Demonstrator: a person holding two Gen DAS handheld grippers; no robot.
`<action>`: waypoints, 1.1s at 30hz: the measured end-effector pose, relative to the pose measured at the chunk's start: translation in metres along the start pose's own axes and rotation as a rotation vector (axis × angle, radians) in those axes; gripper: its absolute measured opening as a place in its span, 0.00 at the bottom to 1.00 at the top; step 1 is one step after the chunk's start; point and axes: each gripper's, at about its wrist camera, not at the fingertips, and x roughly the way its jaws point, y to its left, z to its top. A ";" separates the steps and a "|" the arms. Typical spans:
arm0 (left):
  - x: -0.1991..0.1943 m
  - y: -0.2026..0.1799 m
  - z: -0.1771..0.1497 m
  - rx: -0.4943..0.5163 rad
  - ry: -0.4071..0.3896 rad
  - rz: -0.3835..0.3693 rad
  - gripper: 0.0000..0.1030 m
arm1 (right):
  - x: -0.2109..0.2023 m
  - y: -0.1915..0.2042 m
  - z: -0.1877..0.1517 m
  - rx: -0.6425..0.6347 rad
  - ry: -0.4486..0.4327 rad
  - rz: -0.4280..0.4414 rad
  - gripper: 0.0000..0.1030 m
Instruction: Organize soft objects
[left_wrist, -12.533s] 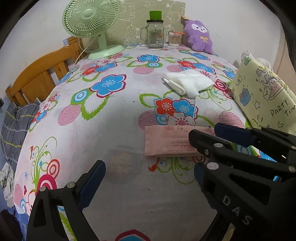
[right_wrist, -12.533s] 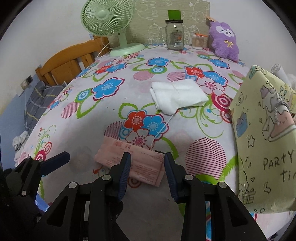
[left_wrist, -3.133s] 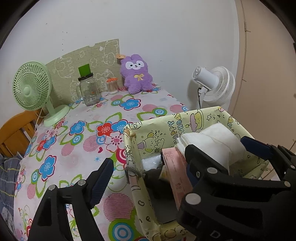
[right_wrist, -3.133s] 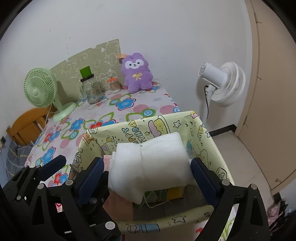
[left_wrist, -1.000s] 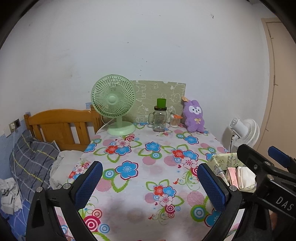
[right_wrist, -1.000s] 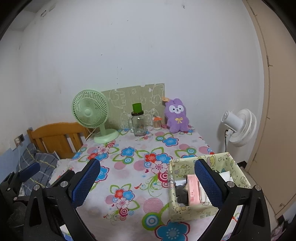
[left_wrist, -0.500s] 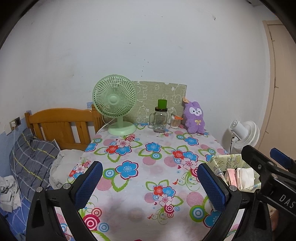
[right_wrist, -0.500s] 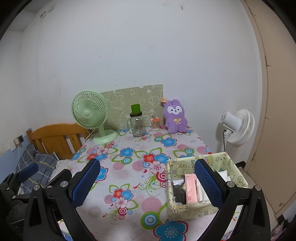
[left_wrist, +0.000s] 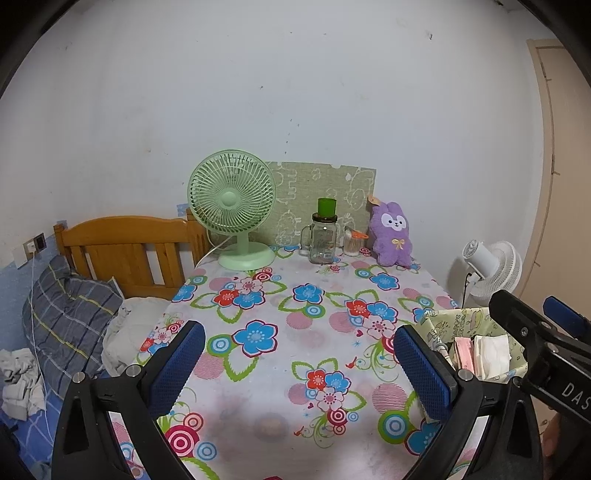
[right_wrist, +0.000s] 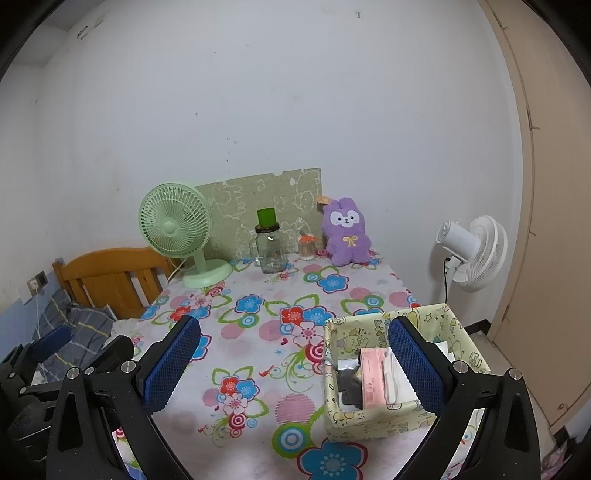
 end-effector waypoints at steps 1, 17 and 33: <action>0.000 0.000 0.000 0.000 0.001 0.000 1.00 | 0.000 0.000 0.000 -0.002 0.000 0.000 1.00; 0.001 -0.005 0.001 0.014 -0.003 -0.004 1.00 | -0.001 -0.004 0.001 -0.001 -0.013 -0.017 1.00; 0.001 -0.006 0.000 0.010 -0.002 -0.005 1.00 | -0.002 -0.006 -0.002 0.007 -0.013 -0.019 1.00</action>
